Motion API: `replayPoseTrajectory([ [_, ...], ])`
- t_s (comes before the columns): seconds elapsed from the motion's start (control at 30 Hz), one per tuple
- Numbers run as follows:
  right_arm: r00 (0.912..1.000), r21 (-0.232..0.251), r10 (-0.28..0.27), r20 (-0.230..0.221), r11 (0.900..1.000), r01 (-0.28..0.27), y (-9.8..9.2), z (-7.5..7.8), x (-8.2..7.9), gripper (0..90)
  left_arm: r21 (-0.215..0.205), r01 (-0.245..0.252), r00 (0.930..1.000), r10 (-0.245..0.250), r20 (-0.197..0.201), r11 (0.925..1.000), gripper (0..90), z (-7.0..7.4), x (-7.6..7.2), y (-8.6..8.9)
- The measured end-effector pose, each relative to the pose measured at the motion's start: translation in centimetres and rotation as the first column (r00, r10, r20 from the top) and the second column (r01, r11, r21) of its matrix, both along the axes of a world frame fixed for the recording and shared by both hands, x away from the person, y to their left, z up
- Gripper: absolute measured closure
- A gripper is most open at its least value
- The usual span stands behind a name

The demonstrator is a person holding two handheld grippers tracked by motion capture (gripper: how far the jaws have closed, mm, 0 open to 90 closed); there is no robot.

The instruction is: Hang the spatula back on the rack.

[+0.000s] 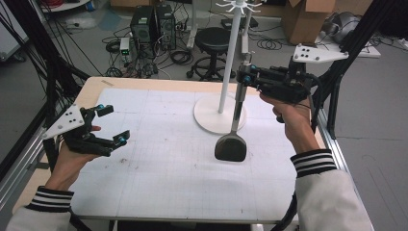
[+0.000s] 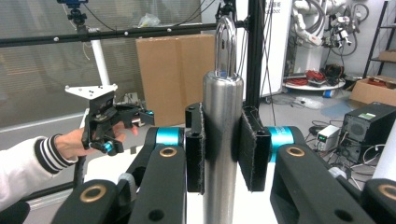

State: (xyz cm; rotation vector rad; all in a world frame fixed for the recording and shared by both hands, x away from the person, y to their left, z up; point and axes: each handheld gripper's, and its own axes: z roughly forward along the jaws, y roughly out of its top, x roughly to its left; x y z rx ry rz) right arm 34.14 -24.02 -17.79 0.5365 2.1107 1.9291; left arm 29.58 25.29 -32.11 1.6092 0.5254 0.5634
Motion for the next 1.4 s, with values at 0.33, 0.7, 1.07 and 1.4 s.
replayPoseTrajectory([
  [0.33,0.9994,-0.007,-0.034,-0.006,0.999,0.034,-0.2,0.0,1.9,74.8,0.008,-0.045,0.9990,0.045,-0.006,0.9990,1.7,-1.9,-0.2,0.3],
  [0.7,0.9985,-0.006,-0.052,-0.018,0.999,0.051,-0.2,0.7,4.9,74.8,0.022,-0.080,0.9968,0.080,0.005,0.9965,1.7,-3.3,-0.3,0.7],
  [1.07,0.9972,0.005,-0.072,-0.020,0.997,0.073,-0.1,1.8,7.7,74.8,0.016,-0.102,0.9947,0.102,-0.011,0.9947,1.7,-4.0,-0.3,1.3],
  [1.4,0.9970,0.000,-0.072,-0.029,0.997,0.072,0.3,2.8,9.4,74.8,0.008,-0.098,0.9943,0.098,-0.042,0.9952,1.8,-4.5,-0.1,1.5],
])
